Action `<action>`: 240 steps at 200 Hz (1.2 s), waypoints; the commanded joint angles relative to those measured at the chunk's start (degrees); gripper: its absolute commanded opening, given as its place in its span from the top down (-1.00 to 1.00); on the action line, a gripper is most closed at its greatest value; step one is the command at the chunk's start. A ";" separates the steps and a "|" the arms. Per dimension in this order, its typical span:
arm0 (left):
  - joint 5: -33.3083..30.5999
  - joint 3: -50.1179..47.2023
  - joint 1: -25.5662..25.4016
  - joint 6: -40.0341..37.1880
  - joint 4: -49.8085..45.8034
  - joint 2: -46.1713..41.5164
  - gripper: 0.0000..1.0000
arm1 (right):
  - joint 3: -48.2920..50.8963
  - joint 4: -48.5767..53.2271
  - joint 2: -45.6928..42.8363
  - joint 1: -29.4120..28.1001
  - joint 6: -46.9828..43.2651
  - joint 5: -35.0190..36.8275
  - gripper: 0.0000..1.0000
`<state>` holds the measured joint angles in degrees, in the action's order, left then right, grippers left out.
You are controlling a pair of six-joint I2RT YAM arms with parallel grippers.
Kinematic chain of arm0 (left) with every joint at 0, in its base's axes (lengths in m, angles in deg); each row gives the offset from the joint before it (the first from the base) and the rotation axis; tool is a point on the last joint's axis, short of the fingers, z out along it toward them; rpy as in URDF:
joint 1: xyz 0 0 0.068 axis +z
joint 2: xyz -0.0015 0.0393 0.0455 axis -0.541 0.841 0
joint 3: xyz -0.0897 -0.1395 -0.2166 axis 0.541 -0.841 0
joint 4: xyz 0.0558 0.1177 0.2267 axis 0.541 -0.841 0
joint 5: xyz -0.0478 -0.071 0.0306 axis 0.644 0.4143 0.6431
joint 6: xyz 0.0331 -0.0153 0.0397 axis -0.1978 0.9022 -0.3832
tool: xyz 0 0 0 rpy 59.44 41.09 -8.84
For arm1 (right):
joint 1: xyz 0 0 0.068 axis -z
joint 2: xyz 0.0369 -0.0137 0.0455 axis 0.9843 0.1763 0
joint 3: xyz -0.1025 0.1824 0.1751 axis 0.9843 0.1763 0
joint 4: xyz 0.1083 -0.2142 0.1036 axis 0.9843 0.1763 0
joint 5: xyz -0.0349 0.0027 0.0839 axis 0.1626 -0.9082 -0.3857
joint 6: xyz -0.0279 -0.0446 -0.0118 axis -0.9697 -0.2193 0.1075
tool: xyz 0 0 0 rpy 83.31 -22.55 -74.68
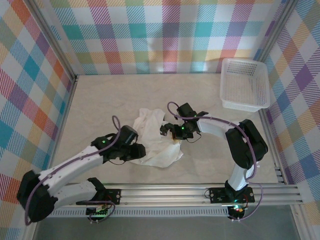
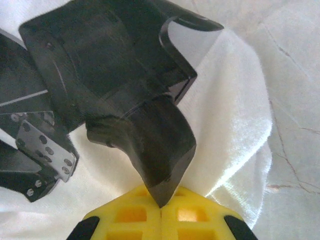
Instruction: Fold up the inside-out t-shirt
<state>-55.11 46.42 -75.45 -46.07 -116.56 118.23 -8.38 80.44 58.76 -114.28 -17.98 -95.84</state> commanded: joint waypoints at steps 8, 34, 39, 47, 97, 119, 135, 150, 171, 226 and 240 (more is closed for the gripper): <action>-1.44 -0.49 -0.44 -0.33 8.82 5.21 -0.43 | 0.22 -0.69 -1.02 0.07 0.48 -1.70 1.00; 1.58 -0.23 -0.35 -3.50 13.90 12.19 -0.44 | -0.02 0.21 -1.09 0.07 -0.45 -1.51 1.00; 2.66 -0.21 -0.36 -3.64 14.69 13.69 -0.42 | -0.13 0.35 -1.09 0.09 -0.62 -1.49 1.00; 4.18 -0.22 -0.32 -3.60 16.02 15.32 -0.42 | -0.13 0.46 -1.16 0.07 -0.80 -1.45 1.00; 6.73 0.34 -0.33 -6.15 17.21 19.98 -0.34 | 0.17 -0.26 -0.70 0.07 -0.36 -2.10 1.00; 5.20 1.46 -0.05 -7.54 13.78 19.76 0.56 | -0.05 0.23 -0.65 0.11 -0.54 -1.69 1.00; 6.52 3.22 1.33 -7.30 10.77 16.51 1.00 | -0.26 1.78 -0.99 0.16 -0.29 1.09 1.00; 10.44 5.91 3.79 -5.28 8.66 11.66 1.00 | -0.57 3.66 -0.92 0.42 -0.49 5.05 1.00; 18.21 9.96 8.39 -1.88 7.98 6.44 1.00 | -0.53 4.39 0.25 1.01 -1.84 7.61 1.00; 23.67 18.54 18.00 -7.53 -7.49 4.61 0.69 | -0.66 5.61 2.61 1.74 -5.02 10.78 1.00; 22.39 19.17 21.23 -10.01 -11.25 3.40 0.66 | -0.53 5.93 2.53 1.80 -5.35 11.72 1.00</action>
<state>-33.48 63.01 -58.86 -51.42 -117.24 124.46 -9.25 82.64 59.48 -113.34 -21.13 -89.15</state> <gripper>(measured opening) 0.163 0.051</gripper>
